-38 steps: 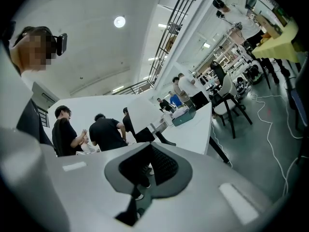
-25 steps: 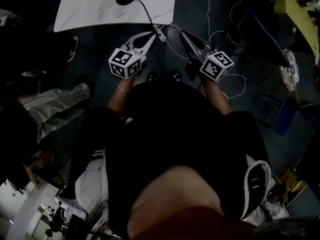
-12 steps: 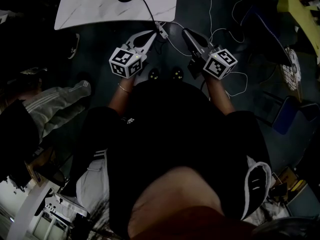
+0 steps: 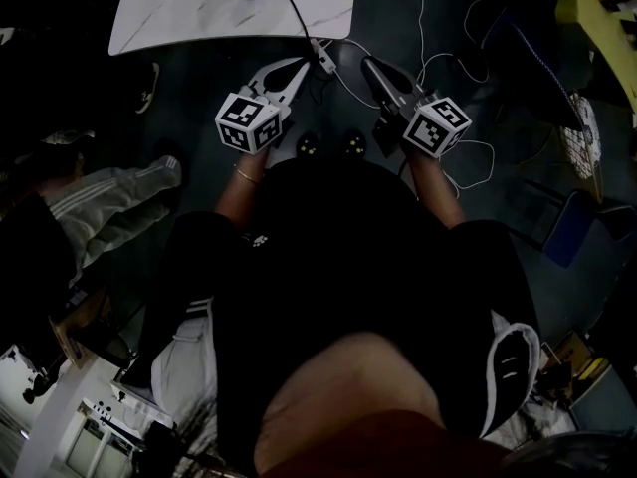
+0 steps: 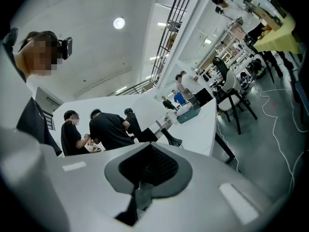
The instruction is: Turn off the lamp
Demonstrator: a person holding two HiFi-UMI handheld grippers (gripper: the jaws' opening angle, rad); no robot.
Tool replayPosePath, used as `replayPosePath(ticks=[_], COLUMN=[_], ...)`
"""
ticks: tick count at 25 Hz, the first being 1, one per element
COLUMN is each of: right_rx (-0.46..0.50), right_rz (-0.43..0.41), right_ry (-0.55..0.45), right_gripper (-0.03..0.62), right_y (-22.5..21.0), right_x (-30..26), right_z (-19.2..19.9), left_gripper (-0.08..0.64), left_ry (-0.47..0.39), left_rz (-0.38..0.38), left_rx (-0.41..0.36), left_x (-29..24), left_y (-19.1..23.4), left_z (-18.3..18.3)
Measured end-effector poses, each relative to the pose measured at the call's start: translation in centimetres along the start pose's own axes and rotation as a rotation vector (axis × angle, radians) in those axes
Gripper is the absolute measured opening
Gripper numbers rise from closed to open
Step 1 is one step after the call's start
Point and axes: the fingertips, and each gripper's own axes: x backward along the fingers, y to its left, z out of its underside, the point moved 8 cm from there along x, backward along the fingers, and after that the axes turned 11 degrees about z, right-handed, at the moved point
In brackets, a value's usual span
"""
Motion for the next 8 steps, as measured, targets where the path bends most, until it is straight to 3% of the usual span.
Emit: replayPosePath(ticks=[8], right_rx=[-0.007], right_rz=[0.007], right_ry=[0.004], right_gripper=[0.0], right_y=[0.05], right_x=[0.16], right_z=[0.24], left_gripper=[0.008], left_ry=[-0.005], left_rz=[-0.003], left_rx=[-0.002], left_x=[0.1], left_y=[-0.33], left_z=[-0.16])
